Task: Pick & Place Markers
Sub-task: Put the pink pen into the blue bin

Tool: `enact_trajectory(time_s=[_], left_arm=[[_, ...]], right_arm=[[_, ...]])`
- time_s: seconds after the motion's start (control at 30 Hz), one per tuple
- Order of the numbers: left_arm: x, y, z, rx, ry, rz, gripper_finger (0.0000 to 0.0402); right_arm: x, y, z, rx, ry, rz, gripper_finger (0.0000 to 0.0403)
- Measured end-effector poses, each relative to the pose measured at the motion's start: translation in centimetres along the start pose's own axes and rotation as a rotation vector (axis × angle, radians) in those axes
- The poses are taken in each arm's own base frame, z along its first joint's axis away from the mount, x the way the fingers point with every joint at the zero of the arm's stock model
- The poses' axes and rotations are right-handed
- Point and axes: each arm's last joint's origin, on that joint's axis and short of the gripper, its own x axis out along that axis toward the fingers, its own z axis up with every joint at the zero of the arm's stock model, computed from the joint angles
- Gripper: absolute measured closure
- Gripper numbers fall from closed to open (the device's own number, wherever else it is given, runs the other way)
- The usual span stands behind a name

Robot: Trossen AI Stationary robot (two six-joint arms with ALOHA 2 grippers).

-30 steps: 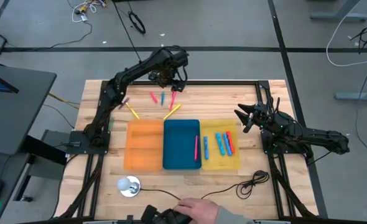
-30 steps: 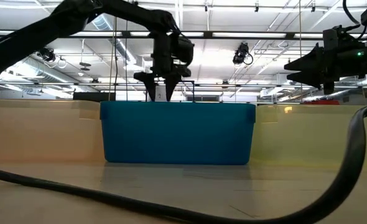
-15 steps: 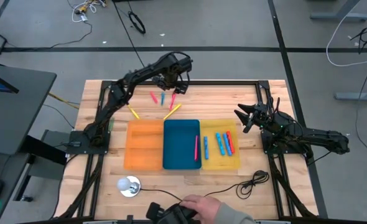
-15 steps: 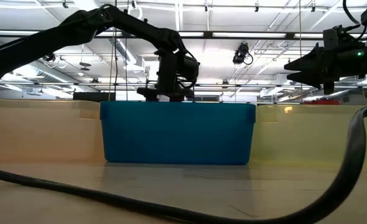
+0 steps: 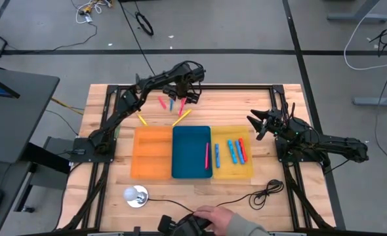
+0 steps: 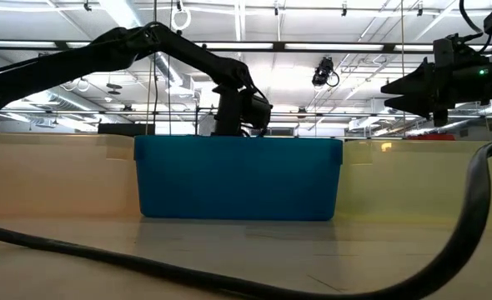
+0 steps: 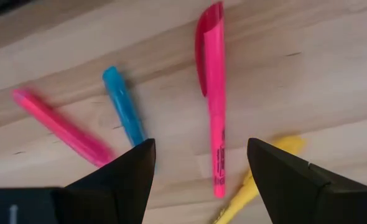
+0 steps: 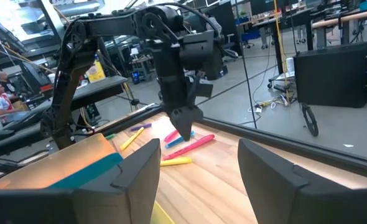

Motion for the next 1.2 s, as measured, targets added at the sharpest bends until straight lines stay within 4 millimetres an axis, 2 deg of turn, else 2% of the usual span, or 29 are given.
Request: enact_trajectory(time_s=[0.2,0.43,0.6,0.83,1.2], left_arm=[[1.3,-0.5,0.2,0.004,0.014,-0.007,0.0142],[1.3,-0.2,0.5,0.013,0.039,-0.039,0.0142],[1.3,0.4,0.6,0.093,0.079,-0.058,0.0142],[1.4,1.2,1.1,0.220,0.051,0.007,0.0142],[1.3,0.7,0.4,0.466,0.063,0.027,0.0142]], right_arm=[[0.0,0.0,0.0,0.000,0.000,0.000,0.0188],[0.0,0.0,0.0,0.000,0.000,-0.001,0.0188],[0.0,0.0,0.0,0.000,0.000,-0.001,0.0188],[0.0,0.0,0.0,0.000,0.000,-0.001,0.0188],[0.0,0.0,0.0,0.000,0.000,-0.001,0.0188]])
